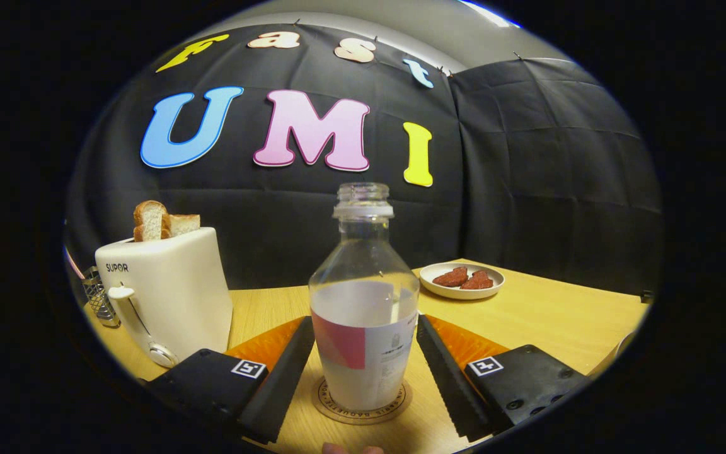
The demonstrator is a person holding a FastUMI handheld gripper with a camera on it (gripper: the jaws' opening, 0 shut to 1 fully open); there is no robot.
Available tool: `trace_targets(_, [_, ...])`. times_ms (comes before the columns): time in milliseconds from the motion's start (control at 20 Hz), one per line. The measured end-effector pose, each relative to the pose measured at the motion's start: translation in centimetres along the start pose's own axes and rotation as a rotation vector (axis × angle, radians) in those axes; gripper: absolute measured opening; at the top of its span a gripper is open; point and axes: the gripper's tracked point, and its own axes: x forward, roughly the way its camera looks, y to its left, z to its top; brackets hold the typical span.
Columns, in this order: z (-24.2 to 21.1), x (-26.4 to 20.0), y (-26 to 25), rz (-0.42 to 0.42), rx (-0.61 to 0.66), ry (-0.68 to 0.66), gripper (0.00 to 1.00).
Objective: Take the bottle from table, then pour the juice into the cup, finally place the bottle on the coaster
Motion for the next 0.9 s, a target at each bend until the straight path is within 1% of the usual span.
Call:
trace_targets(150, [0.0,-0.4,0.1,0.008,-0.005,0.019,1.0])
trace_targets(450, [1.9,-4.5,0.6,0.035,-0.013,0.03,0.99])
trace_targets(650, [4.9,-8.2,1.2,0.091,0.008,0.013,0.99])
trace_targets(750, [6.4,-10.3,0.7,0.116,0.003,0.009,0.99])
trace_targets(800, [7.3,-11.4,0.3,0.126,0.001,0.002,0.97])
trace_targets(900, [9.1,-13.1,-0.8,0.13,-0.014,-0.01,0.97])
